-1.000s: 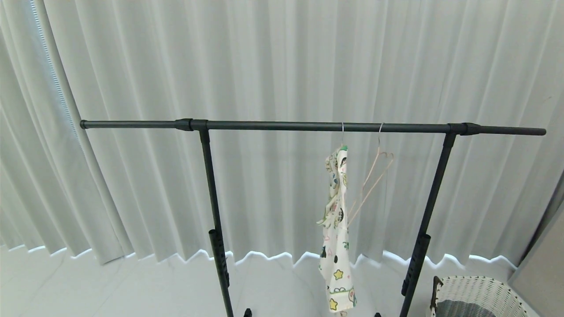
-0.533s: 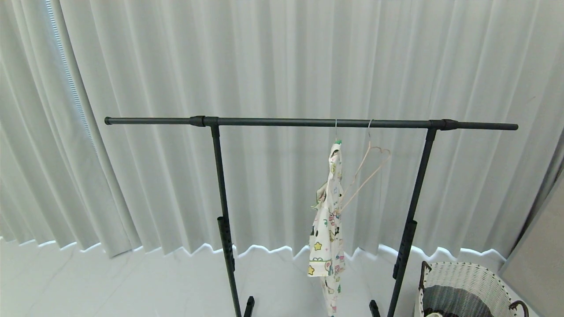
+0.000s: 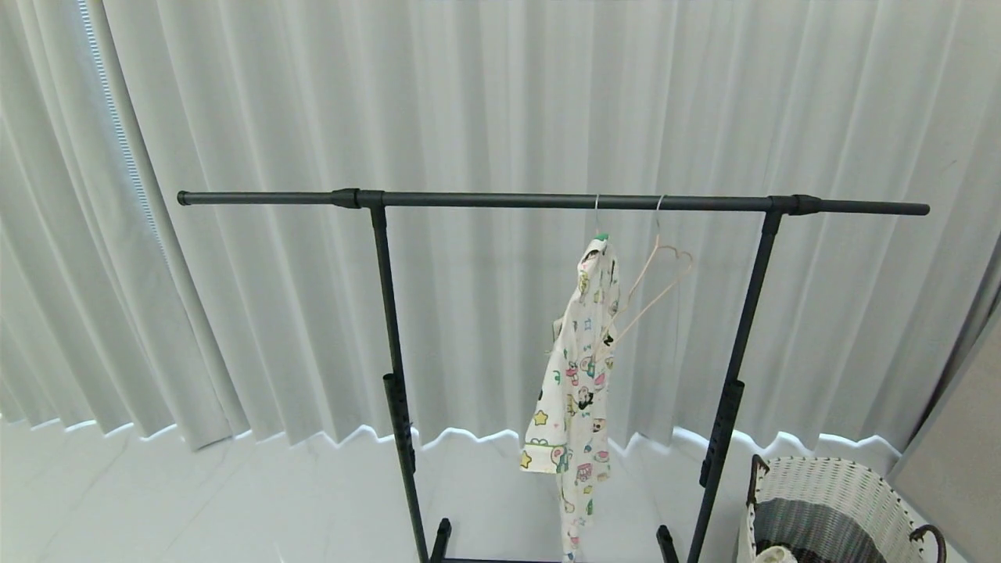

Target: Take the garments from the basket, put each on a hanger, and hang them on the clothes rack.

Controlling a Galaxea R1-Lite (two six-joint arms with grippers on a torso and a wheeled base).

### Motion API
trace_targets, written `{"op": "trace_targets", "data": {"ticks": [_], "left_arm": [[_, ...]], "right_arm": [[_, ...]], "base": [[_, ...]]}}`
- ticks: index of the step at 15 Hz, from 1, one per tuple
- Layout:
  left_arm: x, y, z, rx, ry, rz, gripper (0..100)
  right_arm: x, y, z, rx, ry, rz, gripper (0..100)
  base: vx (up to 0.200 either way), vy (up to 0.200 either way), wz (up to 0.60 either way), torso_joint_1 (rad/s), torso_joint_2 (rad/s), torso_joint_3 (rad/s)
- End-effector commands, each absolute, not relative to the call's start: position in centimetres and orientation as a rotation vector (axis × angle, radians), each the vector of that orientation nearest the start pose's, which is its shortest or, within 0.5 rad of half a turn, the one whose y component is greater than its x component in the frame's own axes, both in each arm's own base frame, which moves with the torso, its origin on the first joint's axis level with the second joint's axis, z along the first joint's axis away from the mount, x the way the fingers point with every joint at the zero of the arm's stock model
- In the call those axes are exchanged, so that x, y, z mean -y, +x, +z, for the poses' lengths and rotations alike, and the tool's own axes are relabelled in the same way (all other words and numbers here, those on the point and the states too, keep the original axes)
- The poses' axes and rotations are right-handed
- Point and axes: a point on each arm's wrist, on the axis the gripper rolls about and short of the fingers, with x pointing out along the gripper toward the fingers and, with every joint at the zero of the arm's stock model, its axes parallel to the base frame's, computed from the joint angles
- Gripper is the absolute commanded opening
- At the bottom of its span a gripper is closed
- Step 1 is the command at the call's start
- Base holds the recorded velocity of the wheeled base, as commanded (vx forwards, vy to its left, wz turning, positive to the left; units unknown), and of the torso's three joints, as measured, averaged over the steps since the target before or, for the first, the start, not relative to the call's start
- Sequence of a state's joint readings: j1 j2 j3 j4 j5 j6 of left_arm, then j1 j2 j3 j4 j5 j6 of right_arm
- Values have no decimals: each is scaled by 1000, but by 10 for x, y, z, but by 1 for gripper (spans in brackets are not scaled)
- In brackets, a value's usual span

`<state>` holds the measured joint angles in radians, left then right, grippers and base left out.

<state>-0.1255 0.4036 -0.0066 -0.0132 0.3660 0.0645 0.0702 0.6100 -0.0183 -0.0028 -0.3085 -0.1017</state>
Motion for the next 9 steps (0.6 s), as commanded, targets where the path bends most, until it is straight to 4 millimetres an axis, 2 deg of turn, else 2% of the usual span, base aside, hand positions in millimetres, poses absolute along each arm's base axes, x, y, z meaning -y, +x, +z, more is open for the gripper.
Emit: {"op": "trace_targets", "data": {"ticks": [1, 9], "left_arm": [[-7, 11, 82, -406, 163, 226, 100], [-7, 14, 81, -451, 166, 257, 100]], "right_arm": [[5, 26, 81, -596, -210, -201, 100], [5, 28, 80, -614, -214, -201, 100]], "base": [[0, 0, 0, -237, 486, 251], [0, 0, 0, -246, 507, 251]]}}
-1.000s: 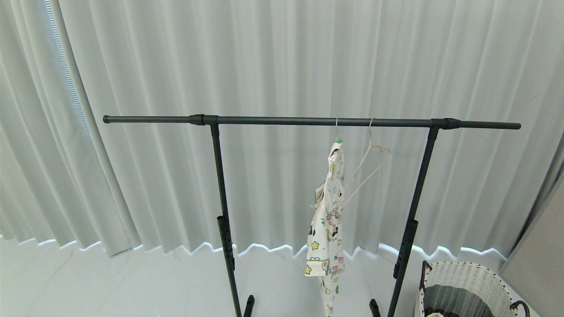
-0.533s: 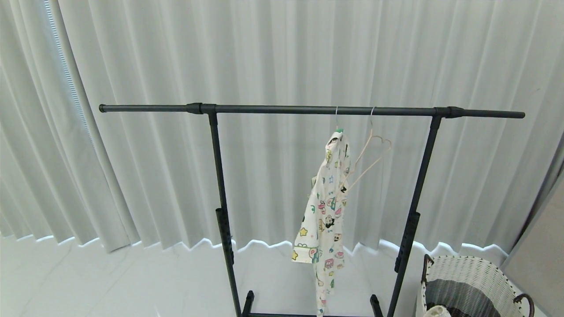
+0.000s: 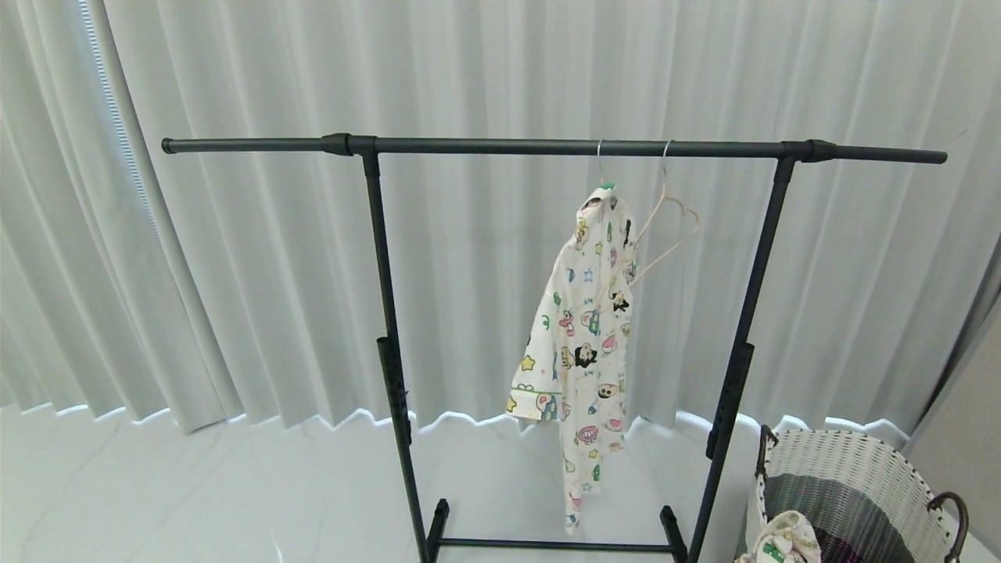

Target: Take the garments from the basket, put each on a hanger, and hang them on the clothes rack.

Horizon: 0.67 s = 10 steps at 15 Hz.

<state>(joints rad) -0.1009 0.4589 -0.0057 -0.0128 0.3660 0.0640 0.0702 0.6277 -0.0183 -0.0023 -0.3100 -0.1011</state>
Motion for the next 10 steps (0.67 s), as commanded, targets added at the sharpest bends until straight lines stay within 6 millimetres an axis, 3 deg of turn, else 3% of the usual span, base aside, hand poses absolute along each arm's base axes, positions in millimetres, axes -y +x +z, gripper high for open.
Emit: {"op": "trace_targets", "data": {"ticks": [1, 10], "left_arm": [[-7, 14, 81, -452, 162, 267, 100], [-7, 8, 82, -381, 146, 273, 100]], "right_arm": [[5, 28, 80, -613, -214, -203, 100], [6, 28, 81, -619, -236, -260, 100]], "base": [[0, 0, 0, -237, 491, 246], [0, 0, 0, -206, 429, 217]]}}
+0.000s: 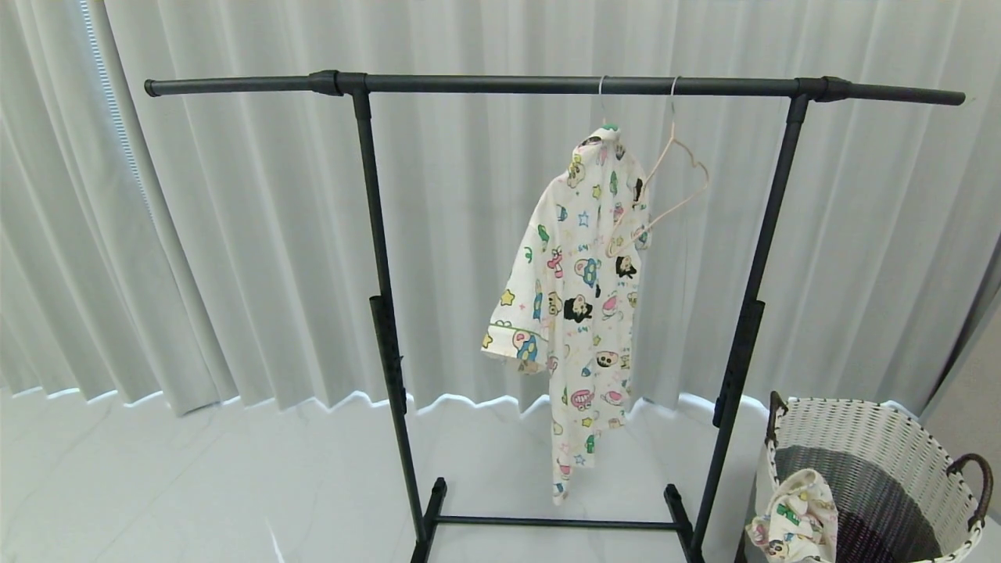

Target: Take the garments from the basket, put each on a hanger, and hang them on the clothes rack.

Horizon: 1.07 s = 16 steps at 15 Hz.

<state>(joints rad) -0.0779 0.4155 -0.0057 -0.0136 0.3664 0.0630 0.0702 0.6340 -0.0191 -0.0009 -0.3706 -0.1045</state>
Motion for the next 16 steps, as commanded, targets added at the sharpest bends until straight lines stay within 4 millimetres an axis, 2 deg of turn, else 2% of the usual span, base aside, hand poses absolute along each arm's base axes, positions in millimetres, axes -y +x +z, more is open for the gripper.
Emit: {"op": "trace_targets", "data": {"ticks": [1, 6, 15, 16], "left_arm": [[-7, 9, 82, -383, 146, 273, 100], [-7, 9, 82, -393, 149, 273, 100], [-7, 10, 82, -401, 150, 272, 100], [-7, 10, 82, -404, 151, 272, 100]], "right_arm": [[6, 28, 81, -619, -237, -259, 100], [6, 28, 81, -619, -238, -259, 100], [6, 28, 81, -619, -238, -259, 100], [6, 28, 81, -619, -238, -258, 100]], "base": [[0, 0, 0, -61, 124, 36], [0, 0, 0, -4, 10, 7], [0, -200, 0, 0, 6, 5], [200, 0, 0, -2, 2, 2]]}}
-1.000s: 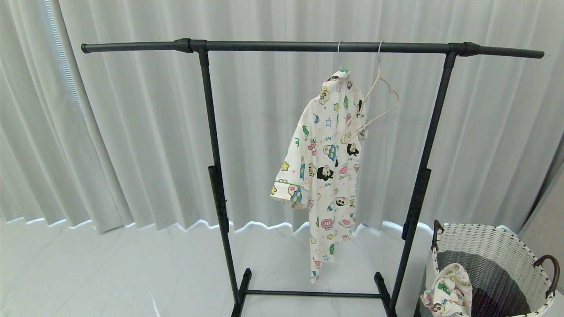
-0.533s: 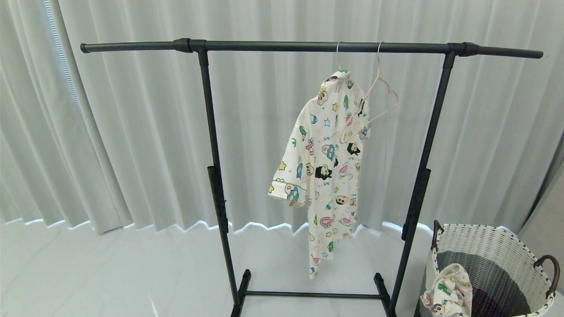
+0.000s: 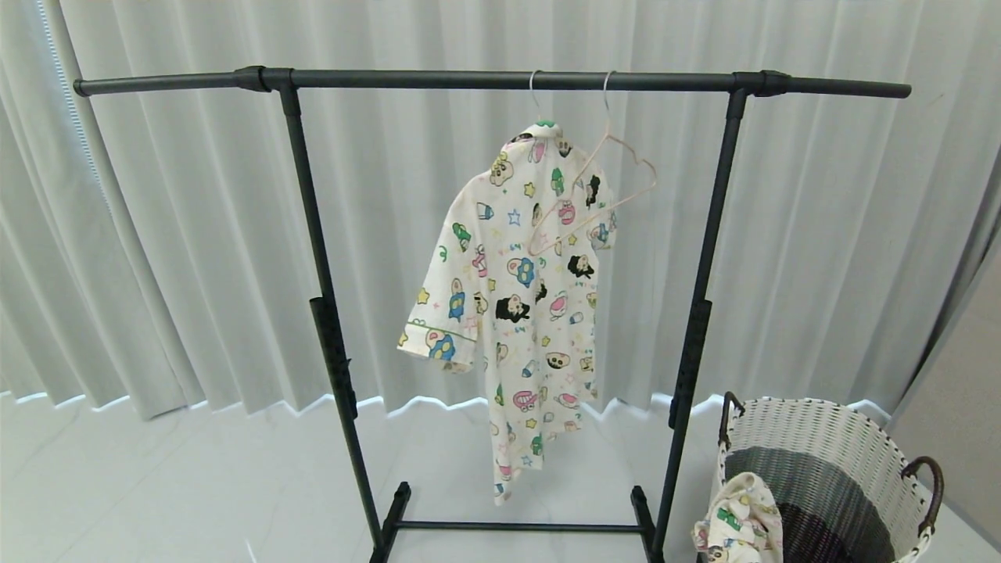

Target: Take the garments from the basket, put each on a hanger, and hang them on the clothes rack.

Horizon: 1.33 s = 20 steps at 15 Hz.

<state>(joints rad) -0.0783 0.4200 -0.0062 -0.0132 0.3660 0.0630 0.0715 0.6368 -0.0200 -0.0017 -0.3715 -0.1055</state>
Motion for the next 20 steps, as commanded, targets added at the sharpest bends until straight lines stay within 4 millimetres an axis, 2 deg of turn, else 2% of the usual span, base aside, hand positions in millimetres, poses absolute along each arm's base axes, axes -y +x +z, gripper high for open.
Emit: {"op": "trace_targets", "data": {"ticks": [1, 9, 17, 19, 20], "left_arm": [[-7, 11, 82, -411, 153, 272, 100], [-7, 11, 82, -410, 150, 271, 100], [-8, 11, 82, -415, 145, 301, 100], [-8, 11, 82, -417, 140, 328, 100], [-8, 11, 82, -418, 139, 331, 100]], "right_arm": [[6, 28, 81, -619, -238, -258, 100], [6, 28, 81, -619, -238, -258, 100], [5, 32, 78, -667, -186, -229, 100], [3, 36, 76, -714, -175, -158, 100], [1, 36, 76, -715, -158, -60, 100]], "base": [[200, 0, 0, 7, 12, 2], [200, 0, 0, 5, 2, 3], [0, 0, 0, 0, 0, 0], [0, 0, 0, 0, 0, 0], [0, 0, 0, 0, 0, 0]]}}
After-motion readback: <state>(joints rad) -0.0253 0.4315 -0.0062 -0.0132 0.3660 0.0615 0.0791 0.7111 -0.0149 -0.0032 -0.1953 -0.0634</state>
